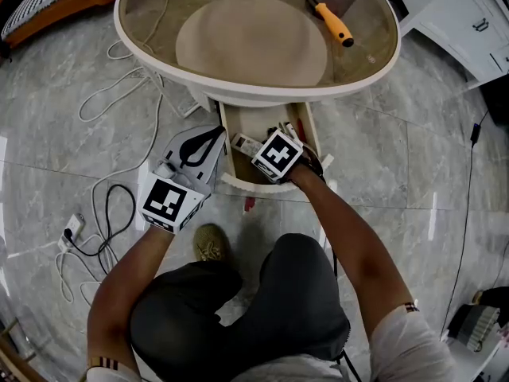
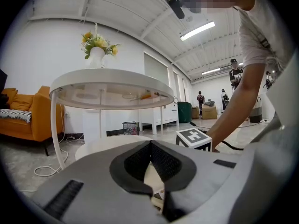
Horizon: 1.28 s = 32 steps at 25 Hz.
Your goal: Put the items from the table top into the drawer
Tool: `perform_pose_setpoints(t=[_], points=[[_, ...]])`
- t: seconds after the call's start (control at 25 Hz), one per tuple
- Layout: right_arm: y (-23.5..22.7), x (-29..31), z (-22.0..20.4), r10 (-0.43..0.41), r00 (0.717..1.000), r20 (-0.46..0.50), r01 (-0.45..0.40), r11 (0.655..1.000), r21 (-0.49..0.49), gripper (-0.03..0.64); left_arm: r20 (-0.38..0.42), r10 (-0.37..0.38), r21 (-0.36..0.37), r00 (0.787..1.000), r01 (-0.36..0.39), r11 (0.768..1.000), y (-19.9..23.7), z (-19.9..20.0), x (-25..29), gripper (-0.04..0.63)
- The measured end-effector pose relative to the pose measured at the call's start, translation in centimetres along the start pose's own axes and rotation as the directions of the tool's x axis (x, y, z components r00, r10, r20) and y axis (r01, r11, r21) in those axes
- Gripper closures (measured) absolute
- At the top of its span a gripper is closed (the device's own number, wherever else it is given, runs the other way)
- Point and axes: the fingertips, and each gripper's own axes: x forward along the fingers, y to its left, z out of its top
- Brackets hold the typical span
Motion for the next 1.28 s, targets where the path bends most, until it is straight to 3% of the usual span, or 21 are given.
perform_pose_setpoints(t=[0.28,0.4,0.56,0.76,0.96,1.28], points=[[0.3,-1.1,0.4,-0.020,0.998,0.067,0.020,1.000,0.009,0.371,0.005,-0.001,-0.004,1.000,0.001,1.000,-0.3,0.0,0.3,0.597],[0.2,-2.9,1.4,-0.067,0.984,0.168,0.066,0.998,0.009,0.389,0.016,0.001,-0.002,1.000,0.000,1.000,-0.4,0.5,0.3,0.597],[0.0,-6.5,2.5,-0.144,0.934,0.327,0.135,0.990,0.050,0.471,0.032,-0.001,0.000,0.999,0.001,1.000,-0.7,1.3,0.3,0.597],[0.6,-11.4,3.0,-0.224,0.845,0.486,0.193,0.975,0.113,0.613,0.045,-0.031,0.006,0.998,0.031,0.999,-1.5,2.3,-0.1,0.597],[1.6,-15.9,3.0,-0.257,0.781,0.570,0.204,0.966,0.155,0.615,0.053,-0.072,0.025,0.996,0.070,0.997,-2.4,5.1,-0.1,0.597],[3.7,-23.1,3.9,-0.267,0.701,0.661,0.207,0.964,0.170,0.615,0.047,-0.123,0.054,0.991,0.120,0.991,-4.5,9.7,-0.5,0.597]])
